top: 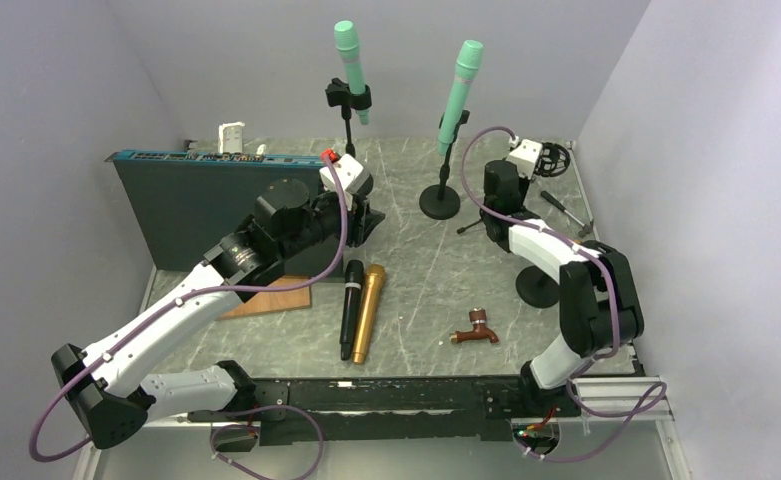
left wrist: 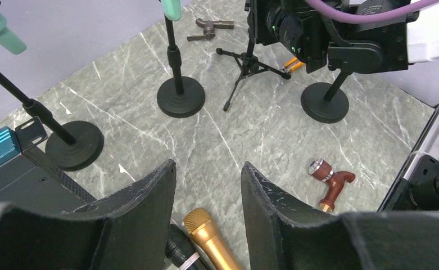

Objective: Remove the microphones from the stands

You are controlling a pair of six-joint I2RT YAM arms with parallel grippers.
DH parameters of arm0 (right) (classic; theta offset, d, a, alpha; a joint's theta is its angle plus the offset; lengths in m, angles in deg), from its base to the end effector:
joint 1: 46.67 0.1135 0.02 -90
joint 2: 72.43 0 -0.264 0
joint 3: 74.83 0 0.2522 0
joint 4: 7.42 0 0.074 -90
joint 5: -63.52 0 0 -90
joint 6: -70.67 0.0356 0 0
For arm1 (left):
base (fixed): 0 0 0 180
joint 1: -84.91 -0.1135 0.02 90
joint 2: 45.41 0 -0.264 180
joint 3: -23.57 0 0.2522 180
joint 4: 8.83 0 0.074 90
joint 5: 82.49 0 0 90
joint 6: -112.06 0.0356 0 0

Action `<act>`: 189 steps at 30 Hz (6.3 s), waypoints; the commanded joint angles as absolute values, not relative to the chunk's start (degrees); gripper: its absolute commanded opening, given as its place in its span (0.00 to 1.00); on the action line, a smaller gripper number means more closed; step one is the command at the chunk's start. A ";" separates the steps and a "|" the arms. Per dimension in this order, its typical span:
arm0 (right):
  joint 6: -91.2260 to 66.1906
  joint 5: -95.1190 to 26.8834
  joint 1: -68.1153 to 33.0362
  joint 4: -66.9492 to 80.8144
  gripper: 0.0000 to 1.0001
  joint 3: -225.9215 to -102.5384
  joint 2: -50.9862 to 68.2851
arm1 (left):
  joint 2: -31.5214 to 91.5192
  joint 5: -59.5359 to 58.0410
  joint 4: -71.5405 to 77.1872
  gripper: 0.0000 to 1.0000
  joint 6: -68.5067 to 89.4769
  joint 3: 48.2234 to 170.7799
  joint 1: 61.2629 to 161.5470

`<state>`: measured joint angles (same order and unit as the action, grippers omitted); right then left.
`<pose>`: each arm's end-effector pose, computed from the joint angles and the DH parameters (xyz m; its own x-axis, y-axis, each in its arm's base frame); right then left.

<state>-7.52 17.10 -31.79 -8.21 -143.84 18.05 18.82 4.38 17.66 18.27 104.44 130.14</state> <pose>0.3448 0.0662 0.2499 -0.2446 0.0884 -0.9656 0.4979 0.8660 -0.0468 0.1781 -0.1823 0.4047 -0.1696 0.0772 -0.9825 0.7372 0.6716 -0.0744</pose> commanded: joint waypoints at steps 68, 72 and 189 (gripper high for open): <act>-9.53 20.39 -14.64 24.12 0.53 -195.01 31.42 | 17.41 6.02 14.14 0.51 18.38 103.61 130.48; -10.24 15.89 -14.67 25.51 0.22 -194.34 30.01 | 17.82 5.30 14.98 0.50 18.33 104.37 130.45; -24.34 -26.19 4.49 14.81 0.00 -151.52 -16.86 | 19.35 -38.49 -4.78 0.58 23.91 95.97 123.57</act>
<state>-25.20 -16.98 4.58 17.36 -151.27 -17.10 19.91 -36.21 -2.65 22.51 94.87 123.25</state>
